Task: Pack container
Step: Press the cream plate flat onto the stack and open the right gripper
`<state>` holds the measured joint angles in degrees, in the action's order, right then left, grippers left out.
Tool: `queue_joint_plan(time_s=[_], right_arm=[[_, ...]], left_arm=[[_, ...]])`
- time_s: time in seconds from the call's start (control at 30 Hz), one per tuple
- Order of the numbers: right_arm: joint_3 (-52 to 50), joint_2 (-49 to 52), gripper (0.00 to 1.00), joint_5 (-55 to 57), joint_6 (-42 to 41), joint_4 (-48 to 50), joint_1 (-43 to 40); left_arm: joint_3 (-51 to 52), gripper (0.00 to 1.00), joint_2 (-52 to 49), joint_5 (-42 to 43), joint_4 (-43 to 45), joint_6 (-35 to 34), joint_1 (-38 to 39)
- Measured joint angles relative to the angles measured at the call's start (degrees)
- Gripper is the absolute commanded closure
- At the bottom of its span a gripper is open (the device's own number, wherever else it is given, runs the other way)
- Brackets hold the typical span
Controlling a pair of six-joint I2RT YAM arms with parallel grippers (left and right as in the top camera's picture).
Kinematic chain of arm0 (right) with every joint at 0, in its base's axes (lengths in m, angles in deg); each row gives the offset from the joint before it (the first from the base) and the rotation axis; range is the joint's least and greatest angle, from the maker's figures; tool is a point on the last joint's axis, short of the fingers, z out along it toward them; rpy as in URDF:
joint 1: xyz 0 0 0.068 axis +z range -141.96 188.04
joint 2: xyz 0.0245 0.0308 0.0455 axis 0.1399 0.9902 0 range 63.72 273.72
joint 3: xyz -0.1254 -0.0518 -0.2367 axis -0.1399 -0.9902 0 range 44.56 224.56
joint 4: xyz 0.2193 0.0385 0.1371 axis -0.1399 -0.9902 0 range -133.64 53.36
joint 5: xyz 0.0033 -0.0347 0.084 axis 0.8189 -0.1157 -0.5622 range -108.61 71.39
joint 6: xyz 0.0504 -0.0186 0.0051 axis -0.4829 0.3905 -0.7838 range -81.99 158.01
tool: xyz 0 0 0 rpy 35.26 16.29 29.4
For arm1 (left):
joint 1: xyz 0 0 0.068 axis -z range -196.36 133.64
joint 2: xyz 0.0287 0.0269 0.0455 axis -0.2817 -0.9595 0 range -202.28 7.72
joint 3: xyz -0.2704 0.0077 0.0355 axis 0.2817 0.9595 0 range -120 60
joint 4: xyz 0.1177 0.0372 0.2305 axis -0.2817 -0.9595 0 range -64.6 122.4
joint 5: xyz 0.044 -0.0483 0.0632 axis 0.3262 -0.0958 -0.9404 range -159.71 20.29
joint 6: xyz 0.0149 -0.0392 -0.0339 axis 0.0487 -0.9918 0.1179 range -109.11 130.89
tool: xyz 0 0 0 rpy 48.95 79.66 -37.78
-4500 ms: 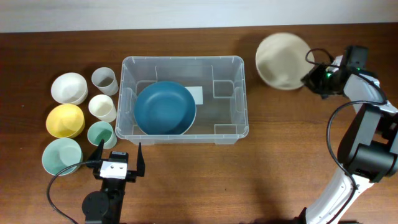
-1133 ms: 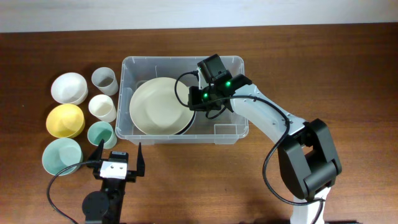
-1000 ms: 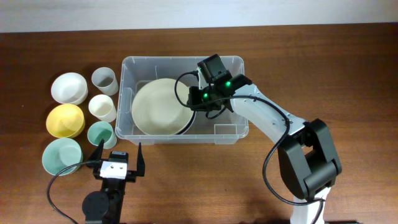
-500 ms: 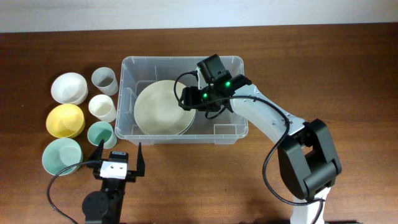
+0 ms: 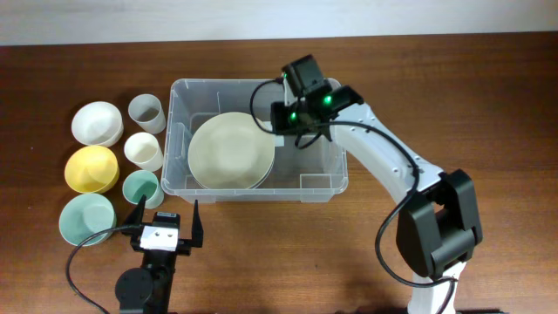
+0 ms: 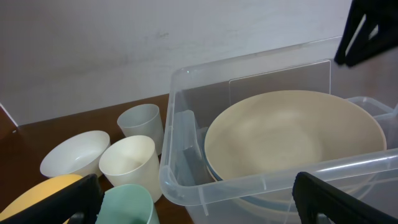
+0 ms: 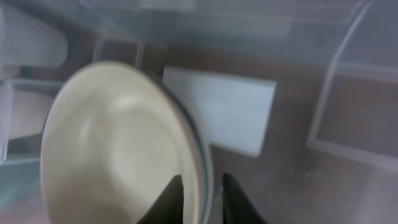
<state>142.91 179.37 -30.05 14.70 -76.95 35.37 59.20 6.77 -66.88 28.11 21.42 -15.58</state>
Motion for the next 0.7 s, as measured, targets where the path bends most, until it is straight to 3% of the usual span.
queue_joint_plan(time_s=[0.13, 0.7], right_arm=[[1.5, -0.1, 0.96, 1.7, 1.0, -2.4, -0.2], [1.5, 4.2, 0.96, 1.4, 1.3, -6.5, 4.7]], left_arm=[[0.0, 0.00, 0.0, 0.0, 0.0, 0.0, 0.0], [0.0, 0.00, 0.0, 0.0, 0.0, 0.0, 0.0]])
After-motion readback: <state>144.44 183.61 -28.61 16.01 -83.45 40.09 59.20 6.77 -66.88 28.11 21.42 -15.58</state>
